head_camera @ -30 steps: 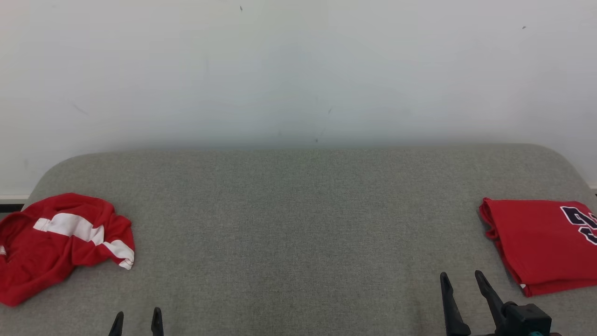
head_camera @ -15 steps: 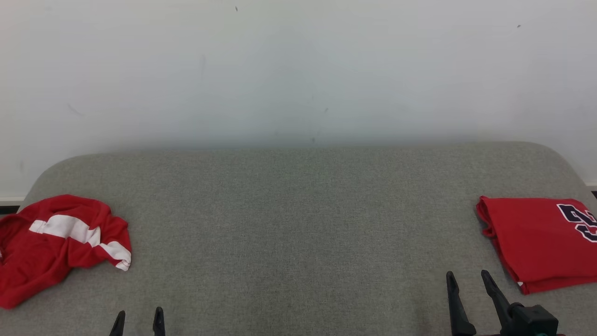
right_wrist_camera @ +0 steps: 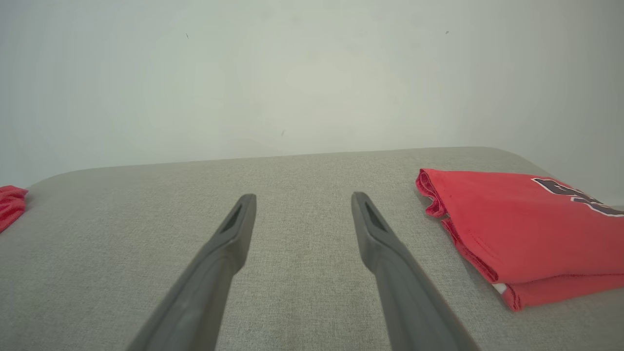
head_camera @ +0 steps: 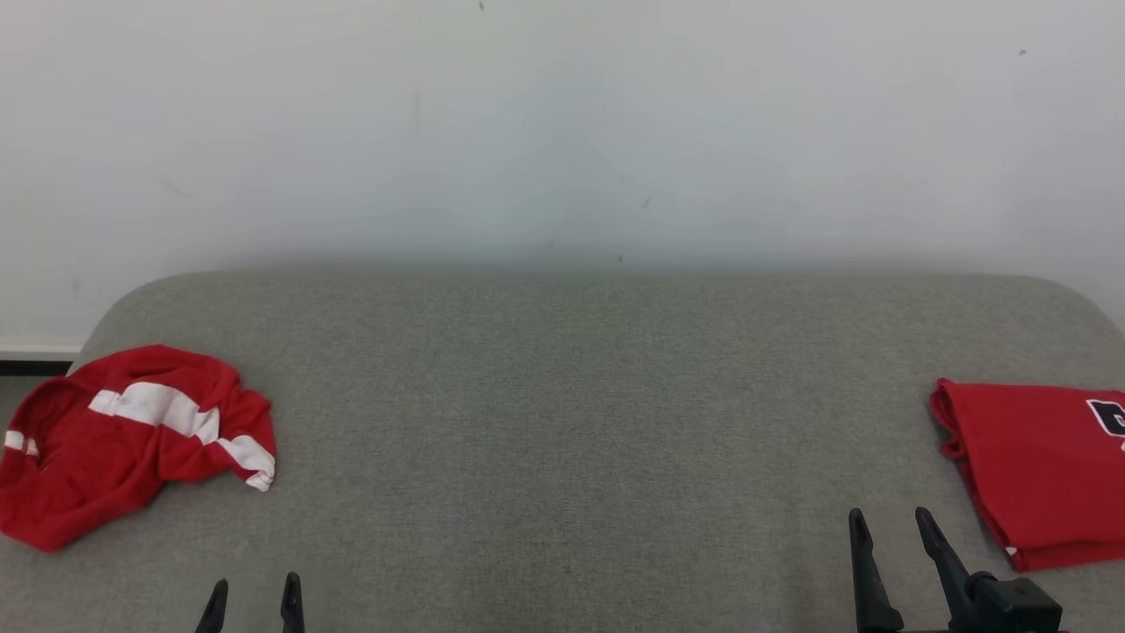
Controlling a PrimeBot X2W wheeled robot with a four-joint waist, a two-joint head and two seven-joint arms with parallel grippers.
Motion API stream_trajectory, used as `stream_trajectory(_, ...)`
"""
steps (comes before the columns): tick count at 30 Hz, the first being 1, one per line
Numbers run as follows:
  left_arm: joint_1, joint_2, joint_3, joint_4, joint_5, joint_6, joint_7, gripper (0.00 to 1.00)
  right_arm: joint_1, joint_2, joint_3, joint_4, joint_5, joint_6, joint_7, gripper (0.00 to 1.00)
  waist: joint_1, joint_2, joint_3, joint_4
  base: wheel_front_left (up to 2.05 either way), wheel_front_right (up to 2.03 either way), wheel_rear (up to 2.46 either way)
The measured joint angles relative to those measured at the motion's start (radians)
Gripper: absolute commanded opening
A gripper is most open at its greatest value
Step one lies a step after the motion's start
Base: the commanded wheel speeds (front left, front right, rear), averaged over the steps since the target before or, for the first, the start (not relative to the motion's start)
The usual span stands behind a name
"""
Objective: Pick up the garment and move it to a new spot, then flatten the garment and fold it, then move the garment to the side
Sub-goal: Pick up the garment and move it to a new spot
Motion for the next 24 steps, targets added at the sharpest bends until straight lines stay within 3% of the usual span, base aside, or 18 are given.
stream_trajectory(9,-0.005,0.026,0.028,-0.006,0.004,-0.004,-0.001,1.0,0.001,0.0,0.012,0.001,0.011,0.0,-0.014,1.0,0.0,0.0,0.001,0.109,0.0,0.0,0.0)
stream_trajectory(24,-0.002,0.04,0.052,-0.025,0.007,-0.004,-0.001,1.0,-0.022,0.0,0.06,0.017,0.032,0.0,-0.03,1.0,0.0,0.0,0.006,0.356,0.0,0.0,0.0)
